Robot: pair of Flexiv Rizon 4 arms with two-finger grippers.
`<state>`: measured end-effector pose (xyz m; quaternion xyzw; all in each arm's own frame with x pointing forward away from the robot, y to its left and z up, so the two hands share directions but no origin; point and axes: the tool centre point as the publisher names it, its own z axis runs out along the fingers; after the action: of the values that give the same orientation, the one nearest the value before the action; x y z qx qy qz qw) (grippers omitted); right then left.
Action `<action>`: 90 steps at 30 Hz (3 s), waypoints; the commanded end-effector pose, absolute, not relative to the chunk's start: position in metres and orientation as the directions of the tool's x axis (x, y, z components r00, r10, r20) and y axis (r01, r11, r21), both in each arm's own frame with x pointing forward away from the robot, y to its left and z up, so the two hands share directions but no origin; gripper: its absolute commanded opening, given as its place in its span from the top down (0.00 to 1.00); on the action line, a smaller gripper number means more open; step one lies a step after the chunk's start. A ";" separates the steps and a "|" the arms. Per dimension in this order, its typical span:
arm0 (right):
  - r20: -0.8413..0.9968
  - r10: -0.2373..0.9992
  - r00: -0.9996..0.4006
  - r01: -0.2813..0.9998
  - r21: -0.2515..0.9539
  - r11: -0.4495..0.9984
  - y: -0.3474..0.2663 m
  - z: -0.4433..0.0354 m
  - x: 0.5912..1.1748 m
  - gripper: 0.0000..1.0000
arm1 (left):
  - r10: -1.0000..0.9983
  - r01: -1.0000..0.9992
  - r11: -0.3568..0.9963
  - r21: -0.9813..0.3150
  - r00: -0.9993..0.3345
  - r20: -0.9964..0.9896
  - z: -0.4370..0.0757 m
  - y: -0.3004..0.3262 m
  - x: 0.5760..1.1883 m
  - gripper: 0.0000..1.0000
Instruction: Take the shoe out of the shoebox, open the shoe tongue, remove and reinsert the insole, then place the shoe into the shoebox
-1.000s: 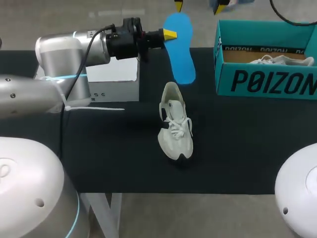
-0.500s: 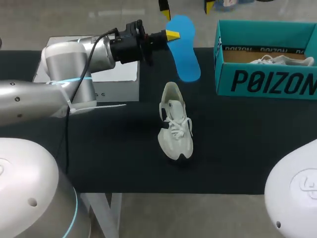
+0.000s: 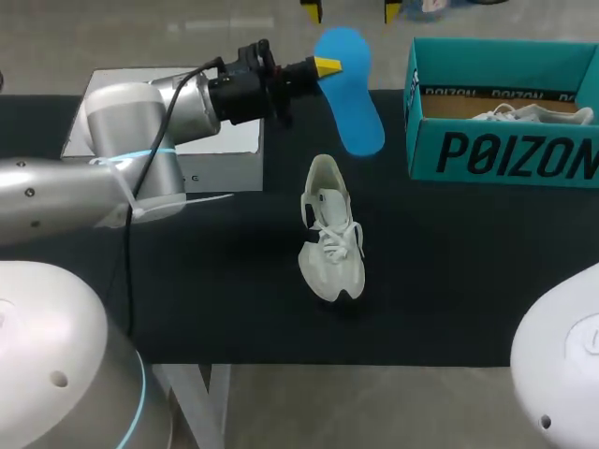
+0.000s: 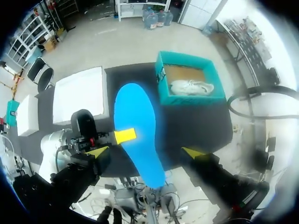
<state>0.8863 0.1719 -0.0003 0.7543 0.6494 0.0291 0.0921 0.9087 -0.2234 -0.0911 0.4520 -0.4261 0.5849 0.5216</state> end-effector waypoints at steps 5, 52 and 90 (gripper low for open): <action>0.016 0.999 0.039 0.969 0.243 -0.042 0.178 -0.002 0.872 0.00 | 0.199 -1.000 -0.017 -0.011 -0.014 0.980 -0.093 -0.225 0.920 1.00; 0.032 0.999 0.017 0.977 0.213 -0.024 0.178 -0.007 0.870 0.00 | 0.188 -0.999 -0.006 -0.036 -0.036 0.982 -0.090 -0.228 0.915 1.00; 0.649 0.751 -0.119 0.989 0.144 0.032 0.129 -0.019 0.868 0.00 | 0.154 -0.982 0.015 -0.189 -0.185 0.971 -0.079 -0.215 0.924 1.00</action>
<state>0.8717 0.1486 -0.0086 0.6708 0.7150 0.1766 -0.0873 0.9192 -0.2187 -0.0811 0.4171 -0.4904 0.5759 0.5038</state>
